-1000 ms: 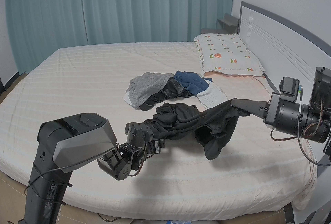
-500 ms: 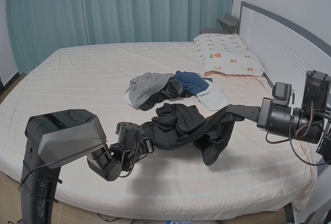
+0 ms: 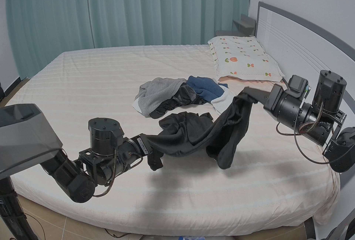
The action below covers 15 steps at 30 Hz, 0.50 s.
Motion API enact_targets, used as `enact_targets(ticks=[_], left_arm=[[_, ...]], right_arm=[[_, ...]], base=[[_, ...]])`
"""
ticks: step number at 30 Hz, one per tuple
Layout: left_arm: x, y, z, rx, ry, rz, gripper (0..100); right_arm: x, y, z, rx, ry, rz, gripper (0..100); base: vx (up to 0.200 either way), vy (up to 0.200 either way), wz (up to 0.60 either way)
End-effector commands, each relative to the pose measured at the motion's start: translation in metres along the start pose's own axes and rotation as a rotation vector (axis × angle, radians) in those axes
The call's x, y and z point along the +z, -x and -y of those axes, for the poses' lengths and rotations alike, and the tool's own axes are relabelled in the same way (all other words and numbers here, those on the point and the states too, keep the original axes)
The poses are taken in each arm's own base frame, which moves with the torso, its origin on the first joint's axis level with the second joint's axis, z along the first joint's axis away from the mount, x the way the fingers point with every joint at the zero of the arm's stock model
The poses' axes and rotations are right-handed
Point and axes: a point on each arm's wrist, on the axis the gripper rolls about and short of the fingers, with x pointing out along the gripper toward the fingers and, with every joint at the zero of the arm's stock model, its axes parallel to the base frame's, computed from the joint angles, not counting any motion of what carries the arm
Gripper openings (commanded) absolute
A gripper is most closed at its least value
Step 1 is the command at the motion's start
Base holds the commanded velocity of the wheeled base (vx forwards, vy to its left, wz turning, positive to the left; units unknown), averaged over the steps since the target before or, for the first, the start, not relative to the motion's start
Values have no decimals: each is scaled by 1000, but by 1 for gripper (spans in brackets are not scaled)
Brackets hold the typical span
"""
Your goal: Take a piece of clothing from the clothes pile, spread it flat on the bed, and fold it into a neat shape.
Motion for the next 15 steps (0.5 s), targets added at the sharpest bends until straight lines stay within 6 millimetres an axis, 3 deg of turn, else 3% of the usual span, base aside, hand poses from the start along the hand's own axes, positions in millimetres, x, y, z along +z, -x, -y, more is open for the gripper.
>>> enact_targets(ticks=[1,4,9,15], left_arm=[[41,42,24,-103,105,162,0],[52,61,24,-121,119,198,0],[52,67,25,-127,117,201,0],[50,65,22,-122,125,186,0]], right_arm=[[2,-16,-1,-14,-57,184,0],[10,-12,-7,20,-51,259,0],[15,-3,-14,33,-49,274,0],[-5,-5,-4,-12,-34,182,0]], base=[[0,0,0],[0,0,0],[0,0,0],[0,0,0]])
